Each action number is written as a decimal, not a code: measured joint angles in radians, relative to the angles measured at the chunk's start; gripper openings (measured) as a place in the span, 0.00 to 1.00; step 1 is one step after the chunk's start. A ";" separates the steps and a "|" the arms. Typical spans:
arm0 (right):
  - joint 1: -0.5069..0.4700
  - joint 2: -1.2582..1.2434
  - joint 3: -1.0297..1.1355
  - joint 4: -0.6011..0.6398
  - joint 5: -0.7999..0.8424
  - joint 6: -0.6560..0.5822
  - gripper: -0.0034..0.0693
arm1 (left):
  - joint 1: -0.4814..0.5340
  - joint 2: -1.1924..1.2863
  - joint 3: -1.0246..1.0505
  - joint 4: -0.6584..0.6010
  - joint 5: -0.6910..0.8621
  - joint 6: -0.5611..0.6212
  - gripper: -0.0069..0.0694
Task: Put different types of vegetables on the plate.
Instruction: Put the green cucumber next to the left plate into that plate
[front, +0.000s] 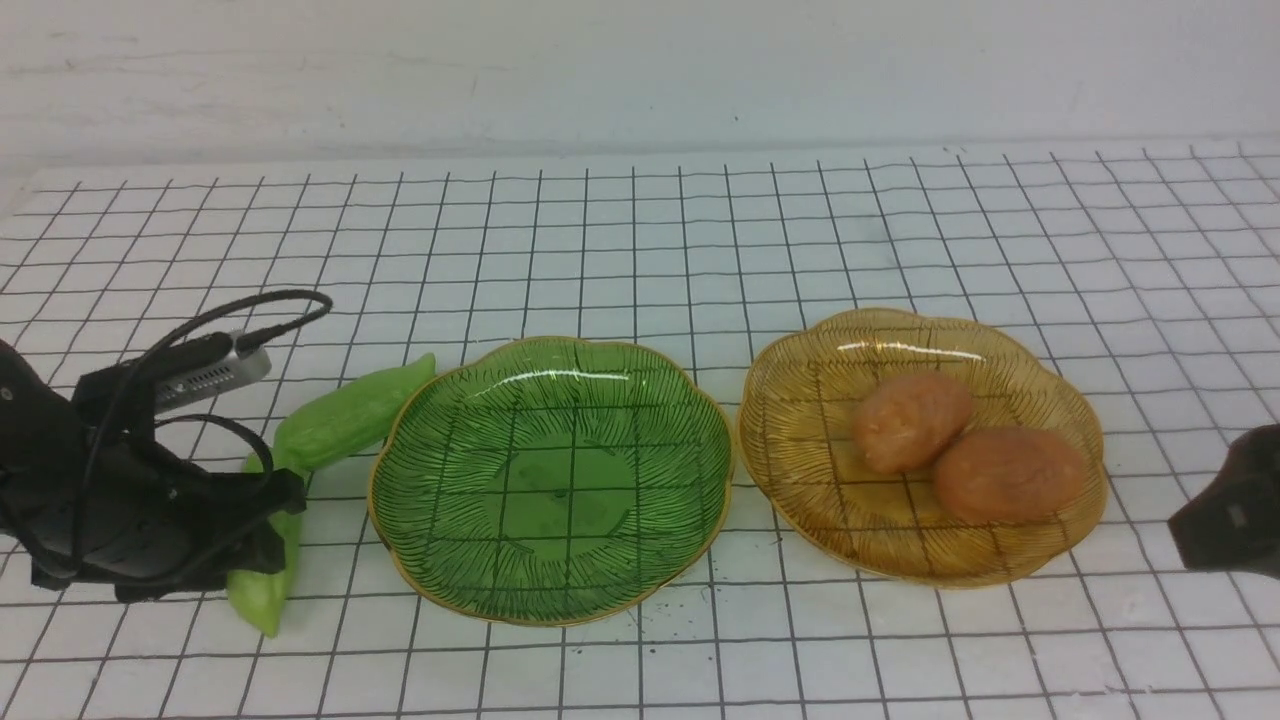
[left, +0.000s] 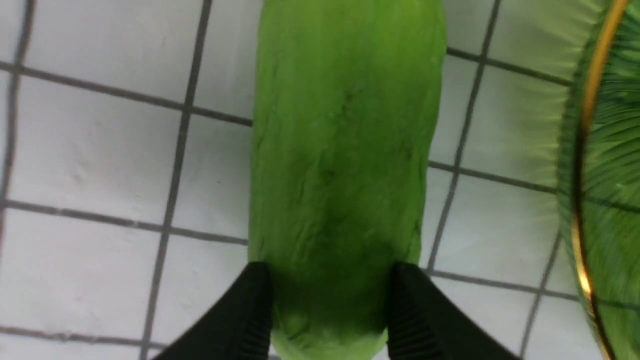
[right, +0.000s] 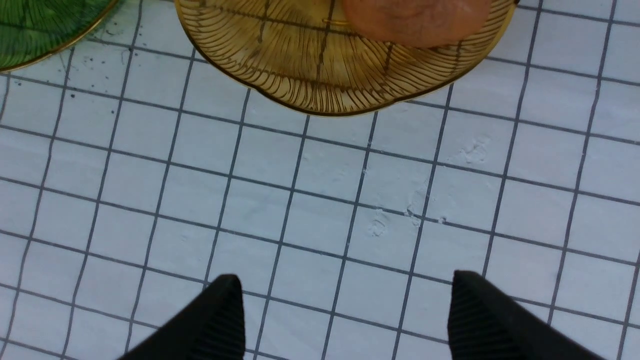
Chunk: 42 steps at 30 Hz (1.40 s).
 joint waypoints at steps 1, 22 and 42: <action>0.000 0.000 0.000 0.000 0.000 0.000 0.73 | 0.000 -0.038 -0.014 0.001 0.016 -0.008 0.45; 0.000 0.000 0.000 0.000 -0.001 0.000 0.73 | -0.426 0.130 -0.250 -0.190 -0.011 0.002 0.59; 0.000 0.000 0.000 0.023 -0.001 0.000 0.73 | -0.131 0.228 -0.480 0.050 0.176 0.007 0.82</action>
